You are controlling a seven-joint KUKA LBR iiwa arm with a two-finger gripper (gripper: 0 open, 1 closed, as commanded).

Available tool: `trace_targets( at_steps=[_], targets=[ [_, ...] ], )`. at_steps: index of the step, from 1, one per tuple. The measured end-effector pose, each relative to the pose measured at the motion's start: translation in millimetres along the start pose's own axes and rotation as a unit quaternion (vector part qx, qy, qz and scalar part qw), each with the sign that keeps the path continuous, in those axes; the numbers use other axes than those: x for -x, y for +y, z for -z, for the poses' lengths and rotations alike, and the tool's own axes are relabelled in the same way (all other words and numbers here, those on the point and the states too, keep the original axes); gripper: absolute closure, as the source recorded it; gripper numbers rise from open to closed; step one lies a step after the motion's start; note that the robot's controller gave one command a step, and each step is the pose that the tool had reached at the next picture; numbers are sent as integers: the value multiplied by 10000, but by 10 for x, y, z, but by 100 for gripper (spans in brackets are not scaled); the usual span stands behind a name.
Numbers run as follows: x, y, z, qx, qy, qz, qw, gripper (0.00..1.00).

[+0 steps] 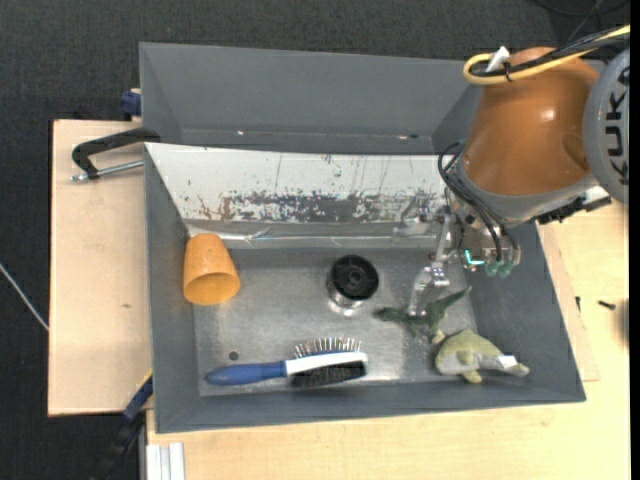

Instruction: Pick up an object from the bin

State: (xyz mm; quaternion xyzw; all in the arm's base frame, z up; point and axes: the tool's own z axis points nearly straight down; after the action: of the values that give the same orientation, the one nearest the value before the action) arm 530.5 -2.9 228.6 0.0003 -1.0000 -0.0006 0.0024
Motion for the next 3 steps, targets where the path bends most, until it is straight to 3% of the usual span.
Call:
trace_targets(
  at_steps=[1, 2, 3],
  targets=[
    [306, 148, -1030, 4, 6, -430, 9991, 0],
    [327, 262, -1371, 8, -200, -408, 9990, 0],
    [349, 263, -1356, 11, -242, -410, 9989, 100]
  ],
)
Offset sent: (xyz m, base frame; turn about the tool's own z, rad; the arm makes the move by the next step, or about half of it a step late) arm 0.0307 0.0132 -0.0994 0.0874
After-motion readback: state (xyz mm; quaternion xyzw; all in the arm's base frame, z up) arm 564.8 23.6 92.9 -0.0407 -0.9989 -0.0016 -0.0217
